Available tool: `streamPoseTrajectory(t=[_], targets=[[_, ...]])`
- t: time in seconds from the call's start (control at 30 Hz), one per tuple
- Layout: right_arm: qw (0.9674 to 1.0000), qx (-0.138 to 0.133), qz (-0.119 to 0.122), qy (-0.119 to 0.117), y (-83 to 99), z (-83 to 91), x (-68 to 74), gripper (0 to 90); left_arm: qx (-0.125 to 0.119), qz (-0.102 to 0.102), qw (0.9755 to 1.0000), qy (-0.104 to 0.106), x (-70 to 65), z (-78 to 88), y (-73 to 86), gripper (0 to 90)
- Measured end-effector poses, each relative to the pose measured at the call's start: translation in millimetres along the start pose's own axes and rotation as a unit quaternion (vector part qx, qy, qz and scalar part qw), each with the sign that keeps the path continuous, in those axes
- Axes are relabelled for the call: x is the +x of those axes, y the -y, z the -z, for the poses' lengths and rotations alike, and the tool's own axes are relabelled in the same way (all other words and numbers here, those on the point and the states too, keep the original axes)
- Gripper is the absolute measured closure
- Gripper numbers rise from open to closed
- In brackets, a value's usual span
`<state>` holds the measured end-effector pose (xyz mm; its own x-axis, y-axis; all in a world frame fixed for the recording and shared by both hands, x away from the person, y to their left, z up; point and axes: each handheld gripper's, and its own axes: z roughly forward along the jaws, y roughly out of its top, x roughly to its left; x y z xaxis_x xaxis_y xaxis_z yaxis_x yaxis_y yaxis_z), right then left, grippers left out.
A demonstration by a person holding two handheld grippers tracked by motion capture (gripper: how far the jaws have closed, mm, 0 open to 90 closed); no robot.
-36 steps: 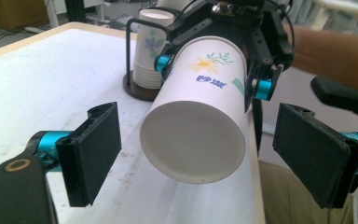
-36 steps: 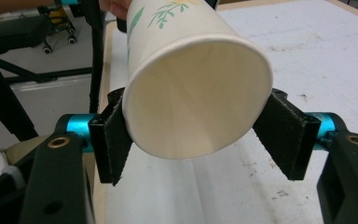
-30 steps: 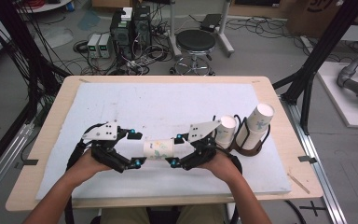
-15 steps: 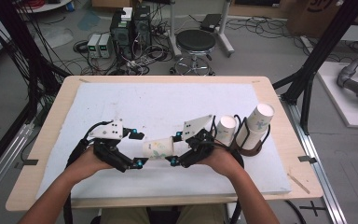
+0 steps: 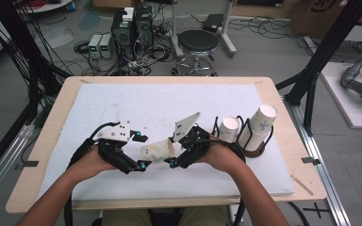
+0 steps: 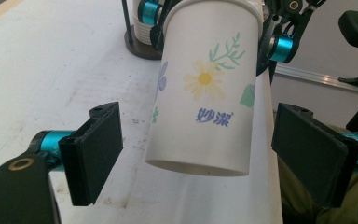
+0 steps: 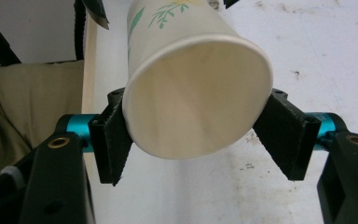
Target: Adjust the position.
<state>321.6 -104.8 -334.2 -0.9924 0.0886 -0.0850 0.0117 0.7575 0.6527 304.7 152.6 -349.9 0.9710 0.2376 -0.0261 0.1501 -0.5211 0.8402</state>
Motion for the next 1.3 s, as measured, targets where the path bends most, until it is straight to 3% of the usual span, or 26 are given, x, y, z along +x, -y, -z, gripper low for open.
streamPoseTrajectory(t=[0.5,1.0,1.3], targets=[[0.9976,0.061,0.033,-0.003,-19.6,-8.6,0.7,31.7,0.036,-0.002,0.9992,0.014,1.6,-9.3,1.2,19.8],[0.9914,0.119,0.052,-0.009,-34.9,-13.9,1.8,31.6,0.067,-0.014,0.9974,0.020,0.6,-16.1,-1.3,21.5],[0.9886,0.137,0.062,-0.014,-41.5,-16.4,2.7,31.6,0.083,-0.019,0.9961,0.023,0.8,-21.2,-0.1,23.8]])
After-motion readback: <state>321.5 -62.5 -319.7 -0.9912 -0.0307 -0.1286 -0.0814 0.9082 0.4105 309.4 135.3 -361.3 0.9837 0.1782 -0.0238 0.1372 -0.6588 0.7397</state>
